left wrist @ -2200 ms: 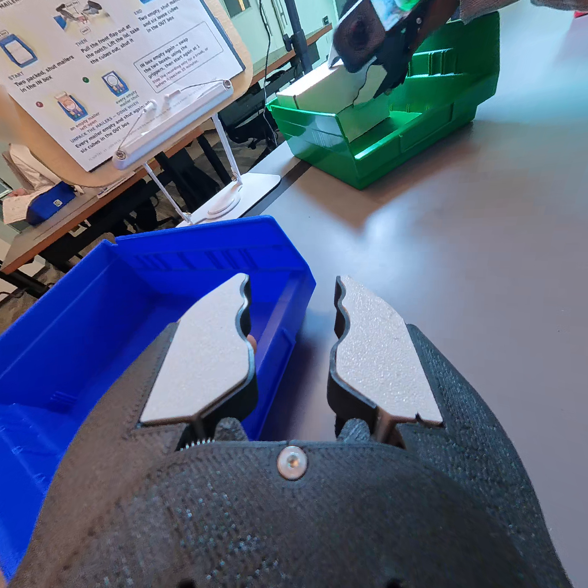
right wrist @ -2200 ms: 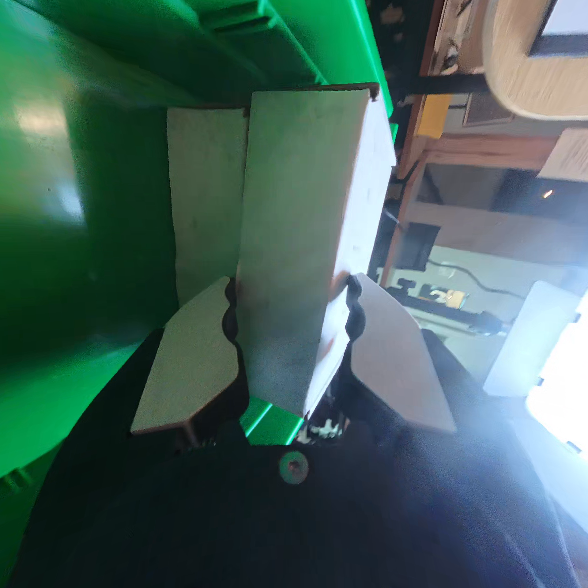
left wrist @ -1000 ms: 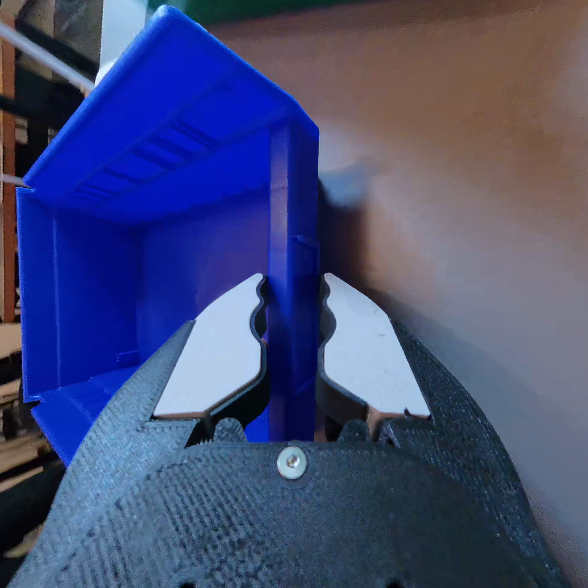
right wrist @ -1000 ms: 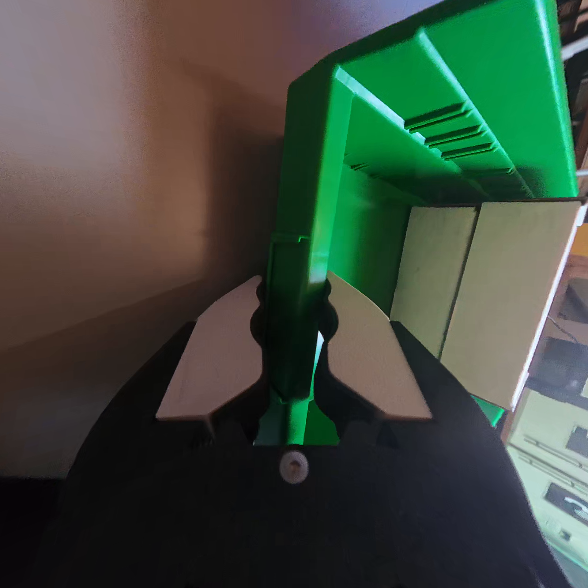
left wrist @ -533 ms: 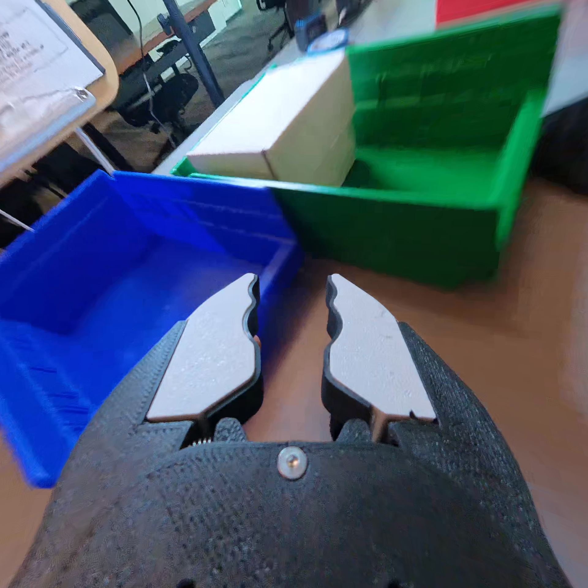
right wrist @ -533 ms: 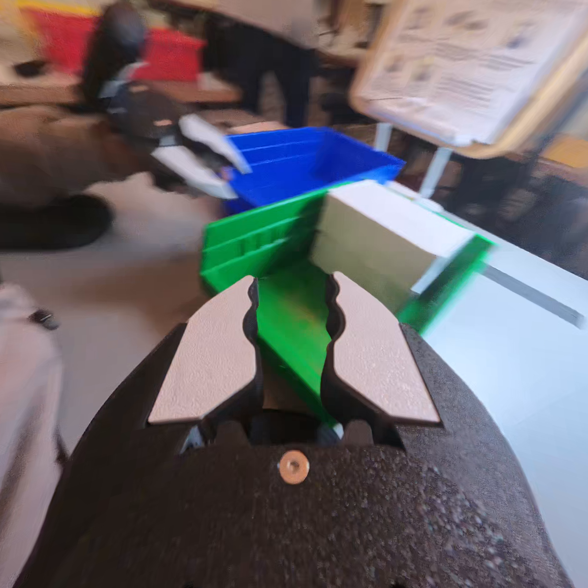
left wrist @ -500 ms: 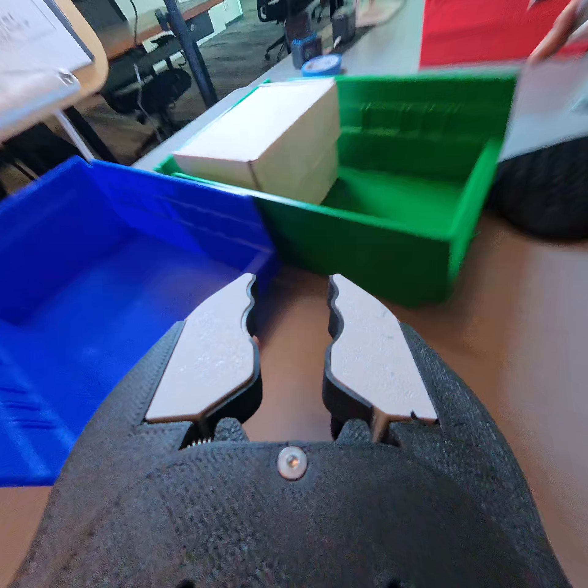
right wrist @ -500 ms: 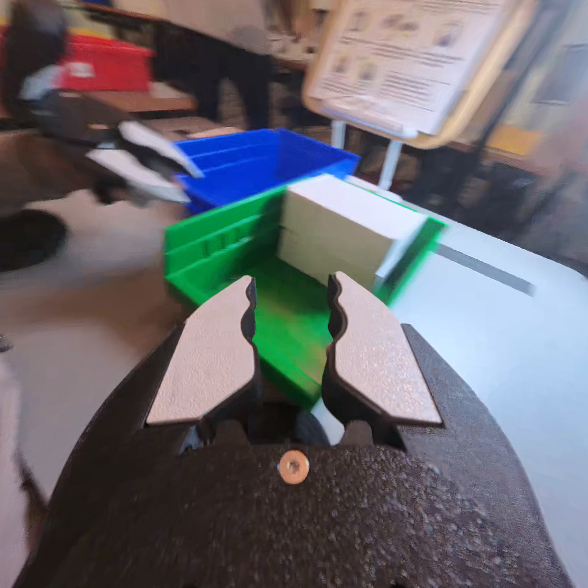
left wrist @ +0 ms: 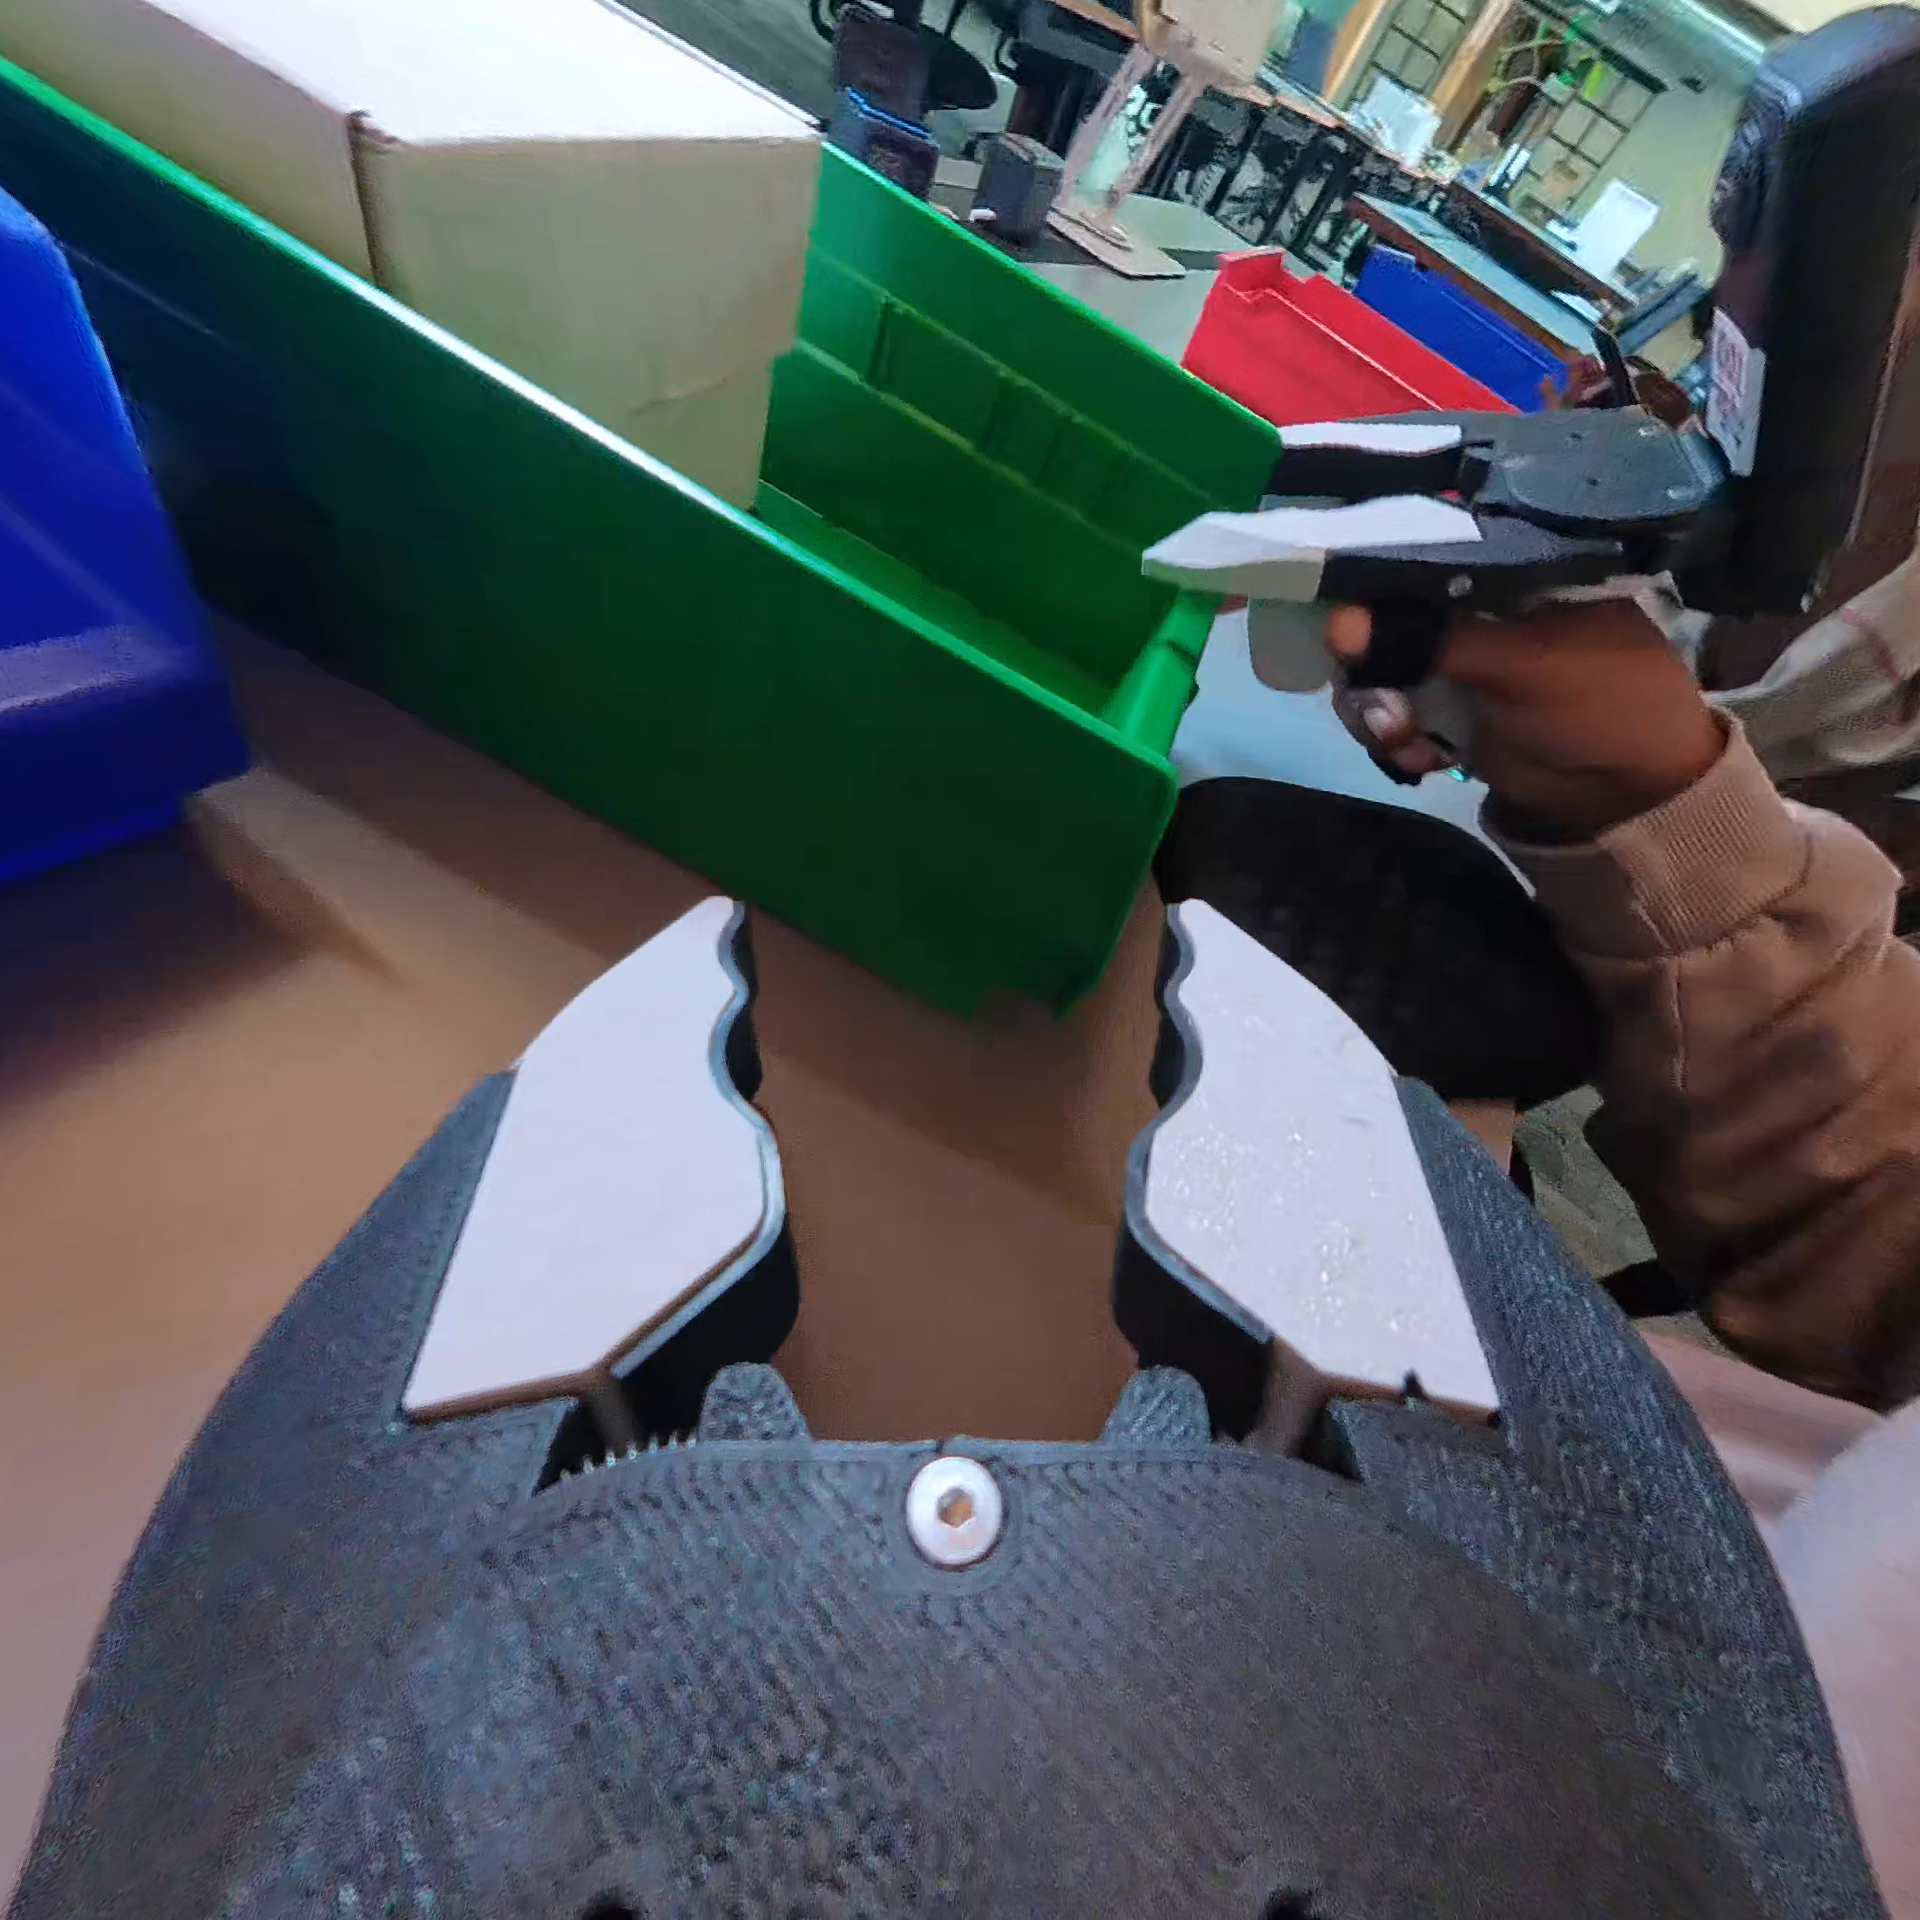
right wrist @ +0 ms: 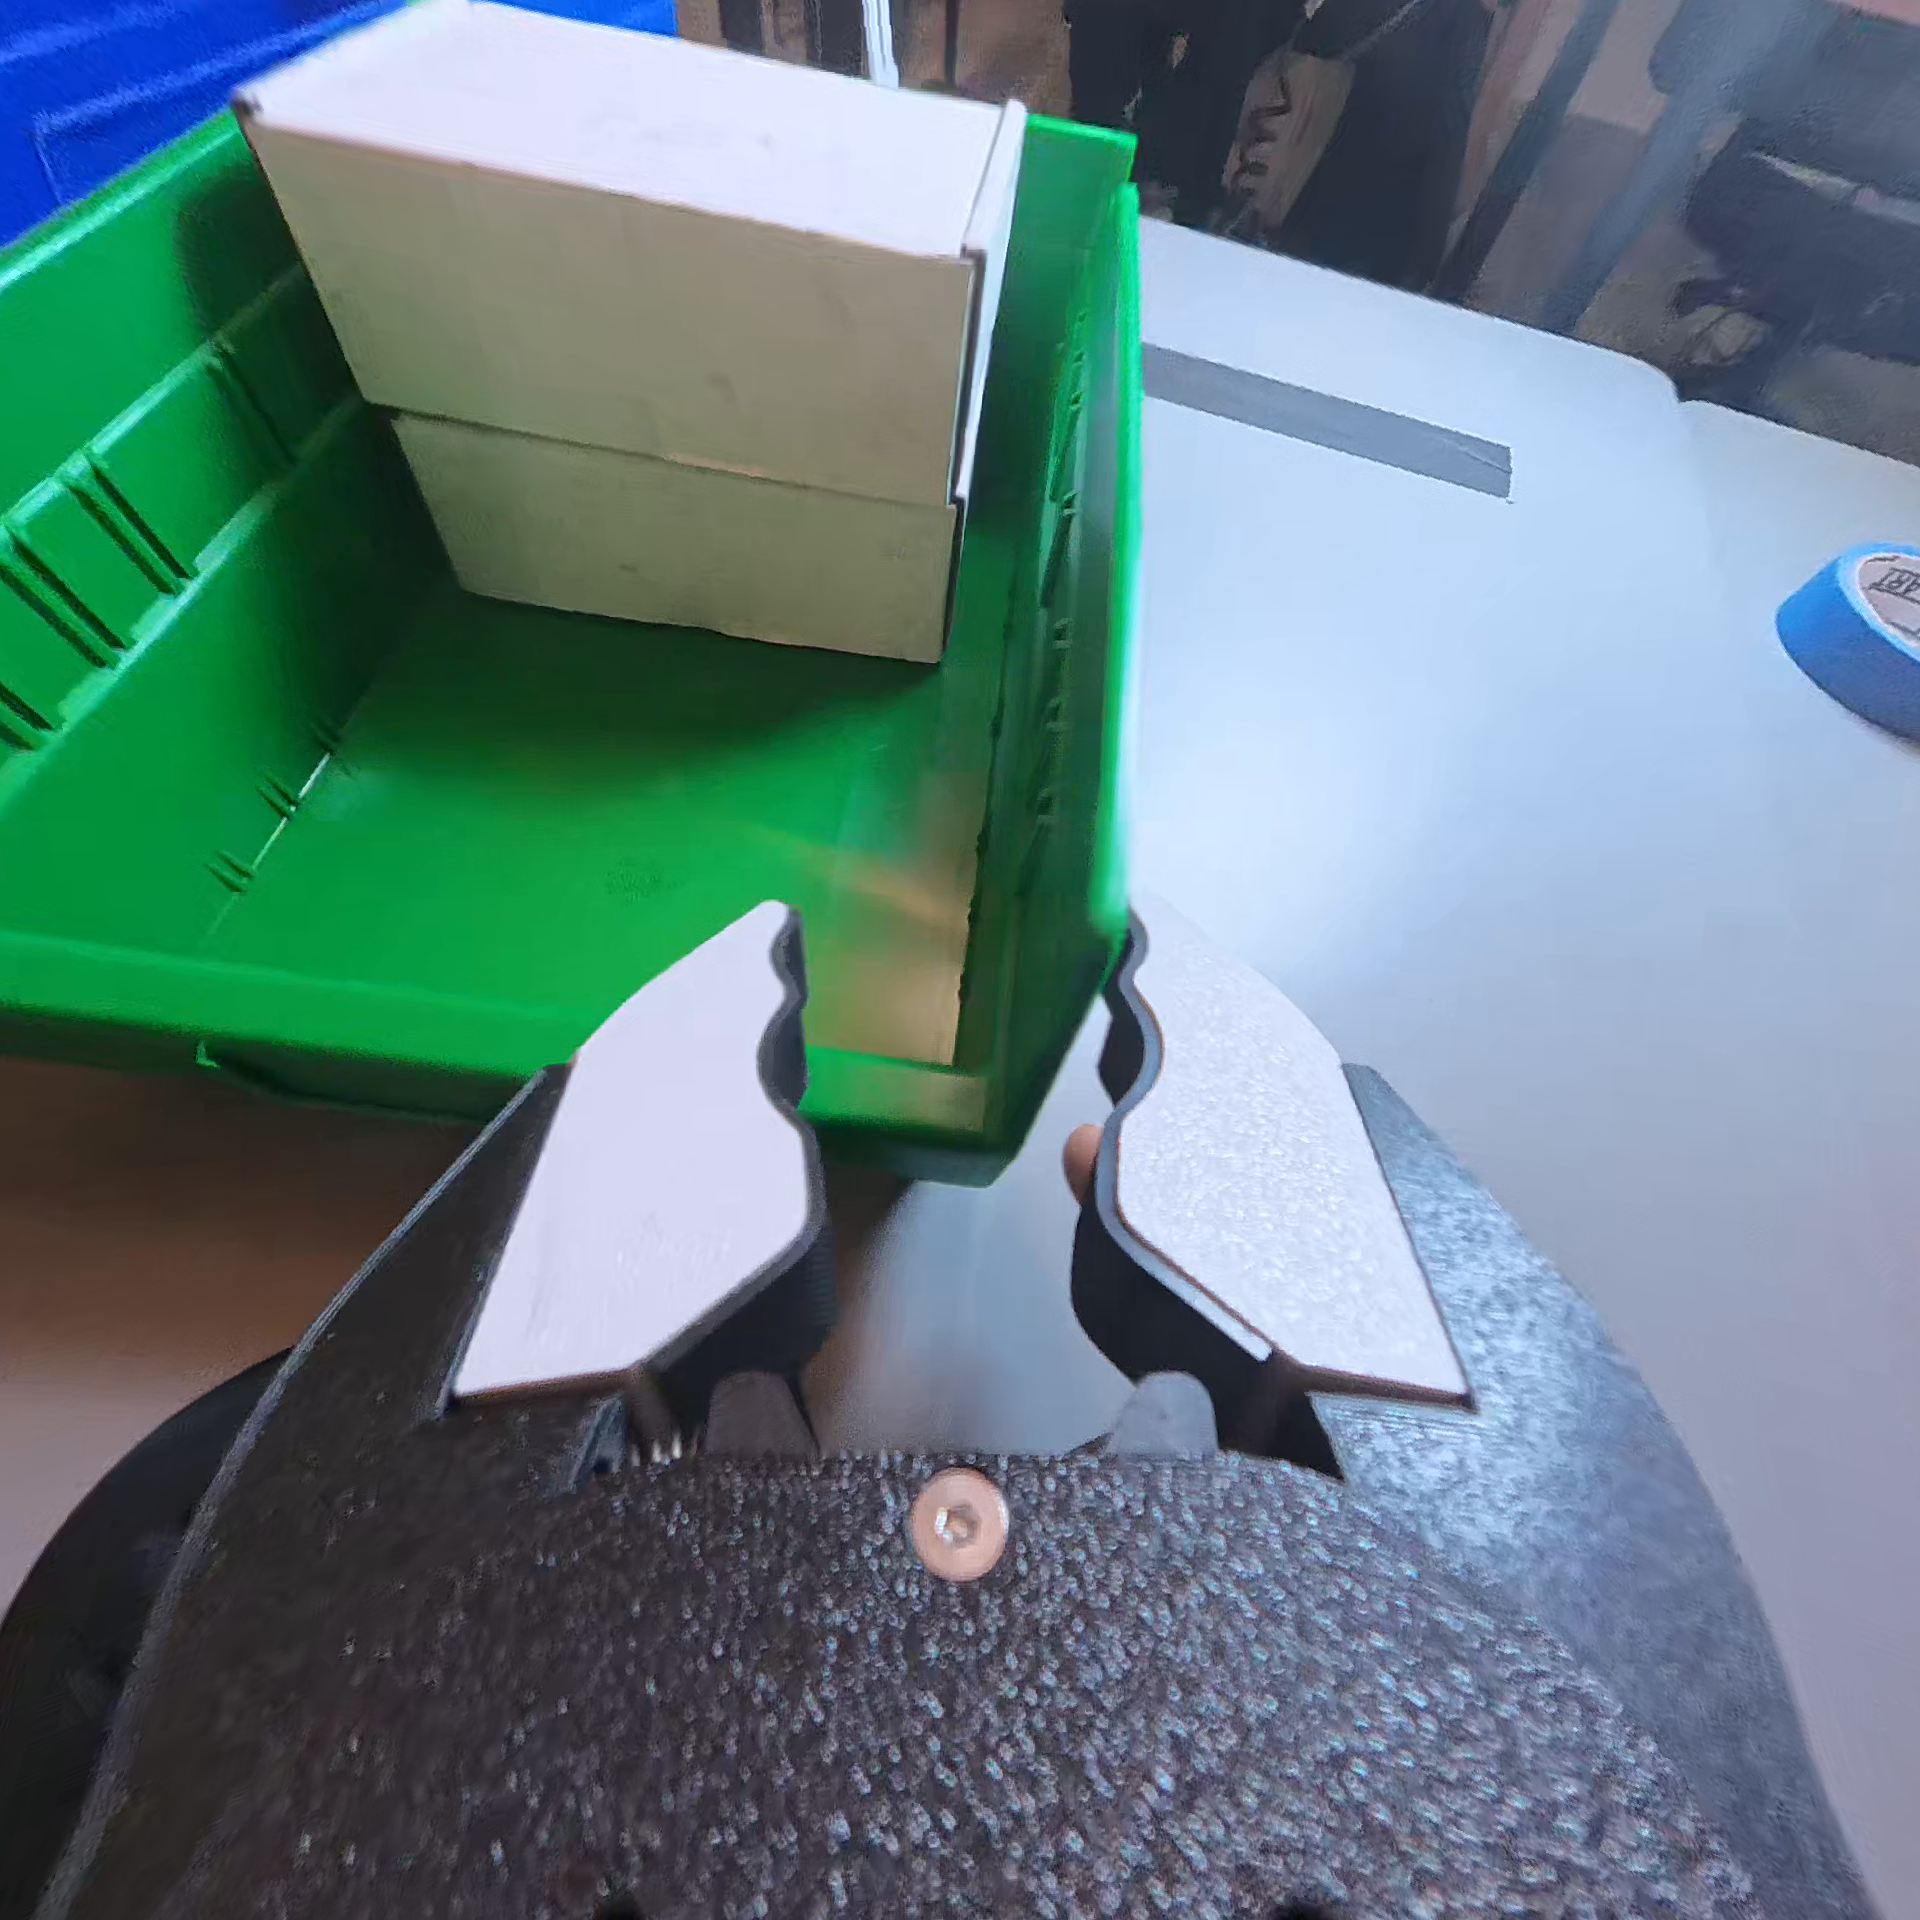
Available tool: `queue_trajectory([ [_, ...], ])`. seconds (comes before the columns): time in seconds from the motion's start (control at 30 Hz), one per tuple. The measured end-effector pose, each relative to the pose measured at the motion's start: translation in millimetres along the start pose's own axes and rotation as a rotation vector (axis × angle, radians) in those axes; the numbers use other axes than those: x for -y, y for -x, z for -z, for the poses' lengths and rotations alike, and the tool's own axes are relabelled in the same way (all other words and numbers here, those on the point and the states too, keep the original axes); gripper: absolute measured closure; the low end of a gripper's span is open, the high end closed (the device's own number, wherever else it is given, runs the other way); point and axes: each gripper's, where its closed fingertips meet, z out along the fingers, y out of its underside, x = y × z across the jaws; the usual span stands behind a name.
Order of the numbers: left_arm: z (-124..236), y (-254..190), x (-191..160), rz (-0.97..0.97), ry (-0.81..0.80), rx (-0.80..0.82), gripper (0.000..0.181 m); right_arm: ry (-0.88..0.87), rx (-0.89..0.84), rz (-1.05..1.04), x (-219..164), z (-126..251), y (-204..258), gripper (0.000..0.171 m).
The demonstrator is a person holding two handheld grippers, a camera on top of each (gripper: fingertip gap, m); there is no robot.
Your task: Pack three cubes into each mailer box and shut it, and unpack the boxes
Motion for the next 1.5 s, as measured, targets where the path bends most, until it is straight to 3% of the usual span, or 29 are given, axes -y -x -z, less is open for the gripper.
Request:
queue_trajectory([
  [0.03, 2, -1, 0, -0.022, -0.006, 0.0, 0.107, -0.014, 0.036, -0.016, 2, 1, -1, 0.13],
  [0.13, 0, -13, -7, -0.066, 0.001, -0.018, 0.103, -0.003, 0.153, -0.082, 3, 4, 6, 0.143],
  [0.2, 0, -10, -4, -0.121, -0.036, 0.056, 0.101, 0.0, 0.236, -0.032, 2, 13, 25, 0.157],
  [0.23, 2, -4, -2, -0.158, -0.051, 0.107, 0.104, -0.019, 0.228, -0.03, 5, 16, 28, 0.153],
  [0.33, 6, 16, 9, -0.177, -0.103, 0.225, 0.12, -0.001, 0.095, 0.039, 1, 9, 20, 0.112],
  [0.4, 4, 30, 10, -0.205, -0.087, 0.292, 0.128, 0.028, 0.14, 0.018, -4, 0, 33, 0.104],
  [0.43, 1, 31, 7, -0.223, -0.064, 0.291, 0.13, 0.028, 0.149, -0.002, -4, -5, 38, 0.107],
  [0.5, -6, 29, 7, -0.233, -0.056, 0.282, 0.141, 0.022, 0.128, -0.001, -2, -11, 41, 0.13],
  [0.57, -7, 35, 10, -0.302, -0.027, 0.331, 0.144, -0.043, -0.032, 0.06, 10, -8, 22, 0.164],
  [0.9, 33, 1, 63, -0.464, -0.231, 0.366, 0.163, -0.293, -0.278, 0.239, 53, 68, 38, 0.165],
  [1.03, 75, -25, 104, -0.56, -0.351, 0.403, 0.163, -0.426, -0.279, 0.266, 99, 105, 51, 0.164],
  [1.17, 142, -27, 135, -0.615, -0.434, 0.509, 0.164, -0.582, -0.197, 0.291, 157, 120, 93, 0.163],
  [1.33, 247, 7, 140, -0.638, -0.444, 0.702, 0.164, -0.705, 0.007, 0.317, 215, 98, 186, 0.162],
  [1.5, 337, 45, 111, -0.631, -0.377, 0.89, 0.163, -0.704, 0.23, 0.341, 239, 50, 288, 0.162],
])
